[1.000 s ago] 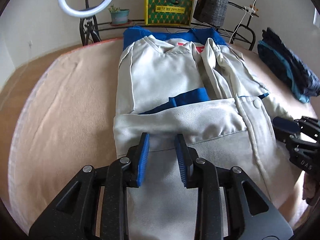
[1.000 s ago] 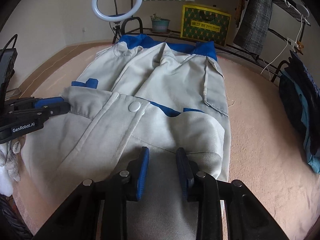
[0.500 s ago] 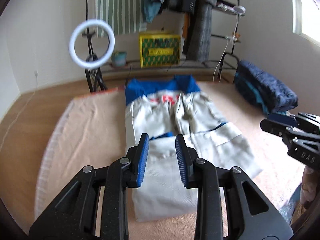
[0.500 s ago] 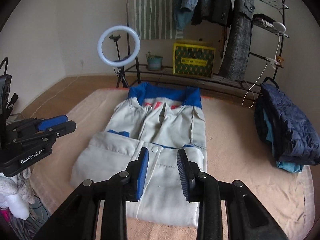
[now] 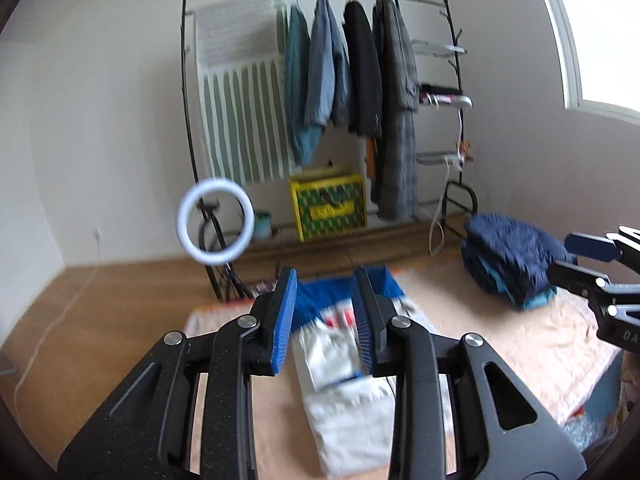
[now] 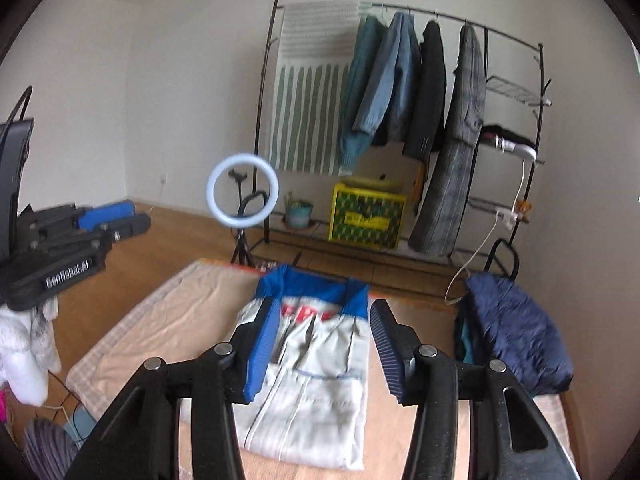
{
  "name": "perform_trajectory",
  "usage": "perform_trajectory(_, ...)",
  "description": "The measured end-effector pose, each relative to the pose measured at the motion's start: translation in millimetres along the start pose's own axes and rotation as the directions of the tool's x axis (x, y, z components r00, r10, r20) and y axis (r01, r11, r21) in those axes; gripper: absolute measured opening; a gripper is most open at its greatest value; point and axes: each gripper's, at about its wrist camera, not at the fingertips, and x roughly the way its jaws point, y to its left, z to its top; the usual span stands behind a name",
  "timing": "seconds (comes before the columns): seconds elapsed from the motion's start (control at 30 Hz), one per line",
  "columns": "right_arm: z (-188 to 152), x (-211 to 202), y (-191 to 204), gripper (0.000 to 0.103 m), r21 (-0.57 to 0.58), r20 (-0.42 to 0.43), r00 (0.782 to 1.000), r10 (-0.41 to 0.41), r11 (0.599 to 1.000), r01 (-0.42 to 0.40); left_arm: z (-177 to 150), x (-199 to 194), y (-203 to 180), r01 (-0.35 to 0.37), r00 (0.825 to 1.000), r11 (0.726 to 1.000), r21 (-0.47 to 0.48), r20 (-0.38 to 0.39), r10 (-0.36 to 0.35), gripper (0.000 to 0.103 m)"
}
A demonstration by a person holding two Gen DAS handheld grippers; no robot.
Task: Fold large clothes
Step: 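Lift both open tools away from the folded jacket, then grasp the blue collar end of the folded jacket with both tools and lift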
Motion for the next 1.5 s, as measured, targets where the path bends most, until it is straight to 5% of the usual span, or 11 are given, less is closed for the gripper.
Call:
perform_trajectory(0.33,65.5,33.0,-42.7,0.050,-0.003,0.045,0.998,-0.035,0.999,0.035,88.8,48.0,35.1,0.010,1.000,0.999,-0.050,0.000,-0.010,0.029)
perform_trajectory(0.43,73.5,63.0,-66.0,0.061,0.030,0.042,0.999,-0.013,0.999,0.012,88.0,73.4,47.3,0.061,0.997,0.994,-0.090,-0.037,-0.064,0.046)
perform_trajectory(0.57,71.1,115.0,-99.3,0.065,0.121,0.010,0.999,0.049,0.991,-0.050,61.5,134.3,66.0,0.101,0.984,0.984,-0.146,-0.128,-0.120,0.050)
perform_trajectory(0.77,31.3,202.5,-135.3,0.061,0.237,-0.075,0.984,0.162,0.961,-0.140,-5.0,235.4,82.4,0.146,0.940,0.963,-0.227,-0.273,-0.206,0.050)
perform_trajectory(0.87,5.7,258.4,-141.3,0.052,0.257,-0.163,0.963,0.216,0.951,-0.170,-42.6,288.8,88.9,0.136,0.916,0.958,-0.254,-0.337,-0.219,0.050)
perform_trajectory(1.17,-61.1,405.5,-148.0,0.052,0.354,-0.302,0.887,0.348,0.905,-0.235,-130.3,425.8,128.5,0.132,0.815,0.895,-0.427,-0.466,-0.343,0.050)
perform_trajectory(1.27,-75.1,443.1,-145.5,0.051,0.368,-0.325,0.868,0.375,0.896,-0.249,-147.4,457.5,133.3,0.123,0.804,0.901,-0.415,-0.491,-0.336,0.049)
perform_trajectory(1.37,-86.7,464.2,-143.6,0.033,0.378,-0.334,0.852,0.404,0.885,-0.272,-160.9,467.1,141.5,0.136,0.801,0.892,-0.430,-0.482,-0.355,0.048)
perform_trajectory(1.43,-91.6,464.9,-136.9,0.029,0.353,-0.300,0.853,0.427,0.880,-0.317,-170.5,464.1,145.2,0.166,0.801,0.898,-0.408,-0.475,-0.364,0.034)
perform_trajectory(1.5,-97.0,471.9,-129.2,0.027,0.347,-0.294,0.831,0.473,0.863,-0.369,-181.1,461.6,146.1,0.196,0.791,0.898,-0.393,-0.477,-0.382,0.028)
